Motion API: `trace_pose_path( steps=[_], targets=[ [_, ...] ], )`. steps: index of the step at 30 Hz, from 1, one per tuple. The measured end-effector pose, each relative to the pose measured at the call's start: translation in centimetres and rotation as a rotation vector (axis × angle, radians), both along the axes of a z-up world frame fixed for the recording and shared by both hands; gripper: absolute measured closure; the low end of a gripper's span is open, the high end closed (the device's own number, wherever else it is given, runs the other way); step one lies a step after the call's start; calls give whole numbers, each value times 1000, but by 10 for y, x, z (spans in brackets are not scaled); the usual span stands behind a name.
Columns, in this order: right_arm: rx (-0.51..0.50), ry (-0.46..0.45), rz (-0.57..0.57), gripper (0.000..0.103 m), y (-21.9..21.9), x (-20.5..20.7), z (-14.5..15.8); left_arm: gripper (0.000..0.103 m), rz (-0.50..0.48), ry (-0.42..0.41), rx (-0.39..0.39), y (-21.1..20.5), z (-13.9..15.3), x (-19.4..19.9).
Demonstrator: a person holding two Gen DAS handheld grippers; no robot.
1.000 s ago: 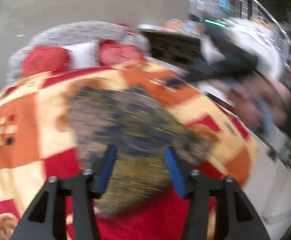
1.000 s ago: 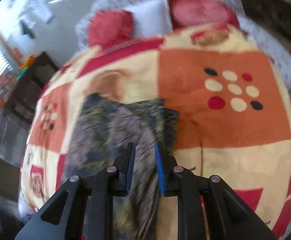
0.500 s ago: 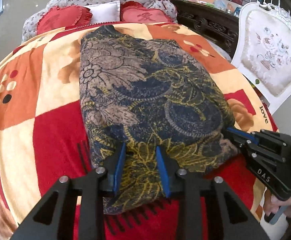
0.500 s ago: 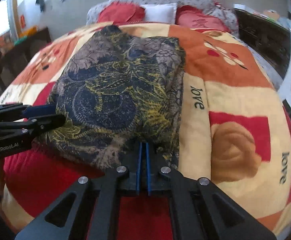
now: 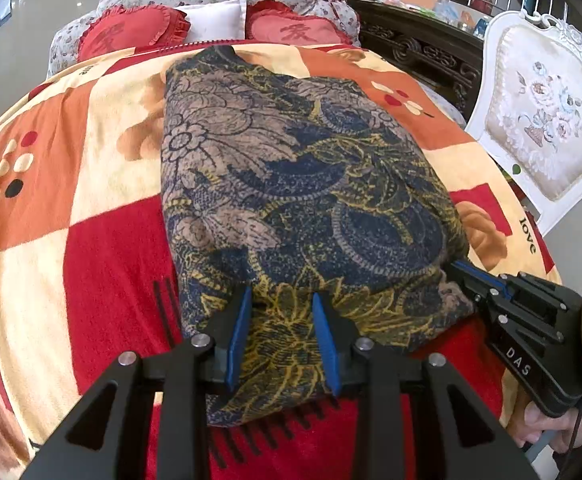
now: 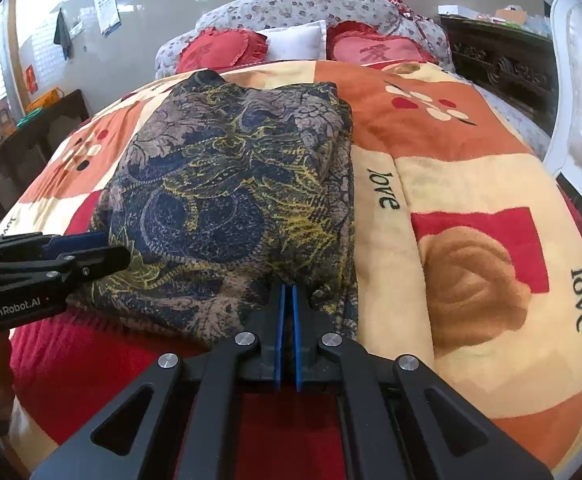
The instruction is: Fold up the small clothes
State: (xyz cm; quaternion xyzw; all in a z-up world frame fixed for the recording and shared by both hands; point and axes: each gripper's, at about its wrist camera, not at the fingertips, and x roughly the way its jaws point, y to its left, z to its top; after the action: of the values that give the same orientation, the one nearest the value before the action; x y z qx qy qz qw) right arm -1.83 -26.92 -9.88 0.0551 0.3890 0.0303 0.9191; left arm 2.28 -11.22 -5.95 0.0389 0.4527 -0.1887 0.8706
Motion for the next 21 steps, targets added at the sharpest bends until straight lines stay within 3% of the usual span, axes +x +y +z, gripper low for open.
trace_pose_path(
  steps=[6,8,10,12,13,16,19,21],
  targets=[
    [1,46,-6,87,1,7,4,71,-5,3,-8,3,2,2],
    [2,88,-3,87,1,12,10,71,-3,-3,-48,9,11,1],
    [9,140,-6,87,-1,20,24,71,-13,-36,-98,16,25,3],
    [2,89,-40,86,-3,25,49,69,8,-110,-130,23,44,12],
    [-5,47,-51,84,-4,30,63,69,34,-142,-139,26,54,25],
    [10,-40,-98,77,-8,55,94,67,110,-136,-144,24,68,69],
    [42,-38,-143,76,-10,104,102,66,174,-72,-123,8,69,130],
    [63,-39,-163,76,-10,140,98,66,182,-71,-74,-7,64,157]
  ],
)
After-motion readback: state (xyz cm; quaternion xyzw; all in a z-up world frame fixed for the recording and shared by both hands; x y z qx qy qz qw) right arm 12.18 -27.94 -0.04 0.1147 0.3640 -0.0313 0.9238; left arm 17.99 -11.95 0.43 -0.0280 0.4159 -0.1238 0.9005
